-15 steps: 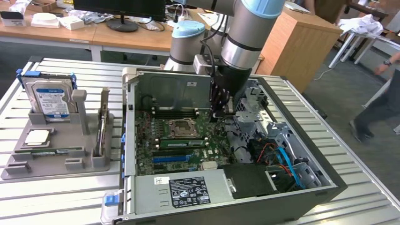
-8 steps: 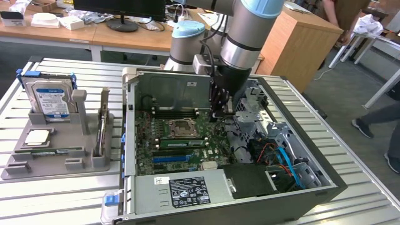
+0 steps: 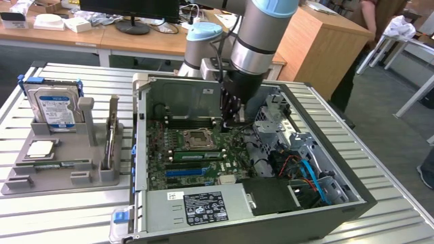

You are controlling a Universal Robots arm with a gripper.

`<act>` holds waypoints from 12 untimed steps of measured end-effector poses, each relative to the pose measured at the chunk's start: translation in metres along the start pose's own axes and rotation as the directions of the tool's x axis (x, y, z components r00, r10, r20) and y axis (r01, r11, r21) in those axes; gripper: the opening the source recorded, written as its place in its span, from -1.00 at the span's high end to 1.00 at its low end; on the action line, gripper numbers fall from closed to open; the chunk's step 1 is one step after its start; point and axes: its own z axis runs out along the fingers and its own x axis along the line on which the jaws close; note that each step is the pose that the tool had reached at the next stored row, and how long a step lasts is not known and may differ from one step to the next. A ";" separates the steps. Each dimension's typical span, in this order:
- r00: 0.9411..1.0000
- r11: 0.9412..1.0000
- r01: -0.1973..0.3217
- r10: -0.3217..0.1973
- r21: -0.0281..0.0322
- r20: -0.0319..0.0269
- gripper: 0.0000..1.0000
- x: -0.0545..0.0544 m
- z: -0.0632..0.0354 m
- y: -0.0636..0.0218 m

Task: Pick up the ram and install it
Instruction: 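Press down the ram until it locks into place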

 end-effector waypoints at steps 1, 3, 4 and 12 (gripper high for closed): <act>1.000 1.000 0.000 0.000 0.000 0.000 0.80 0.000 0.0001 0.0027; 1.000 1.000 0.000 0.000 0.000 0.000 0.80 0.000 0.0003 0.0074; 1.000 1.000 0.000 0.000 0.000 0.000 0.80 0.000 0.0003 0.0098; 1.000 1.000 0.000 0.000 0.002 0.000 0.80 0.000 0.0010 0.0310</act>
